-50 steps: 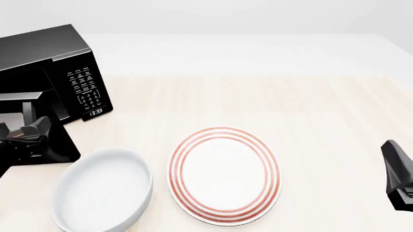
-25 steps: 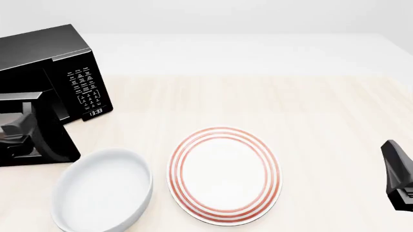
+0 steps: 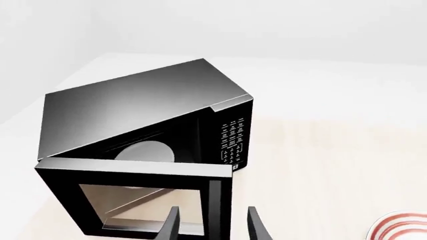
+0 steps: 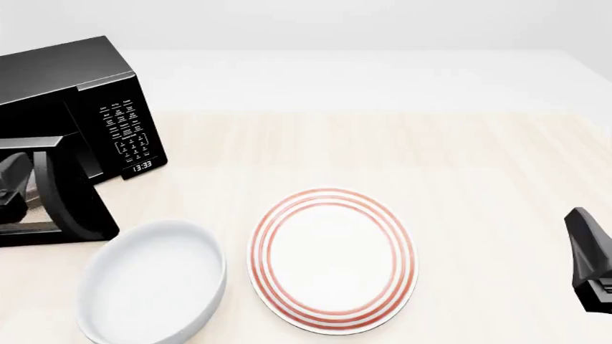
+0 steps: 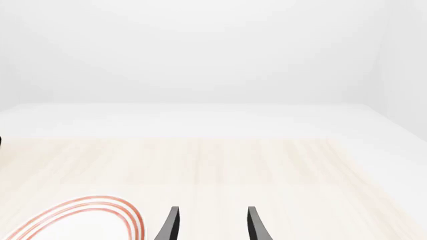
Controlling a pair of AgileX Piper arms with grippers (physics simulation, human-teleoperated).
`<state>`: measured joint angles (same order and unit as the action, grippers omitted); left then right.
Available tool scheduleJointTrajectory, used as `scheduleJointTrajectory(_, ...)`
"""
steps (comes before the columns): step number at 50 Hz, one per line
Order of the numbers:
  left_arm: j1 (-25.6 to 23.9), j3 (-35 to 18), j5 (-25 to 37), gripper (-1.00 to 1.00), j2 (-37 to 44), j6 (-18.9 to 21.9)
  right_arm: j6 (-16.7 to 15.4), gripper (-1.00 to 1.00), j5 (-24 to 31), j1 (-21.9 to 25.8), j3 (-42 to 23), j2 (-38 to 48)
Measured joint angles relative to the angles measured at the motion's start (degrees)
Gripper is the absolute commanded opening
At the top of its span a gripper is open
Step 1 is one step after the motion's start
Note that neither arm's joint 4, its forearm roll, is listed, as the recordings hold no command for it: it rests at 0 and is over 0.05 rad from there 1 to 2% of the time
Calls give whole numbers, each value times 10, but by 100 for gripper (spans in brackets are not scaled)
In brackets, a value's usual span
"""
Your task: Open the microwave.
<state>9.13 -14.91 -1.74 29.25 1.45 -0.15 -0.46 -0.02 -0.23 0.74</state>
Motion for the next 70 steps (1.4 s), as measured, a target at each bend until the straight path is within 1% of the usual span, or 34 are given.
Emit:
scheduleJointTrajectory(19,-7,-55,59,100,-23,13,0,100,0,0,0,0)
scheduleJointTrajectory(26,-7,-61,59,100,-21,20,0,100,0,0,0,0)
scheduleJointTrajectory(38,-3,-97,80,100,-12,33,0,100,0,0,0,0)
scheduleJointTrajectory(42,-2,-119,94,100,-5,36,0,100,0,0,0,0)
scheduleJointTrajectory(61,2,-189,132,100,43,57,0,100,0,0,0,0)
scheduleJointTrajectory(70,4,-223,164,100,64,56,0,100,0,0,0,0)
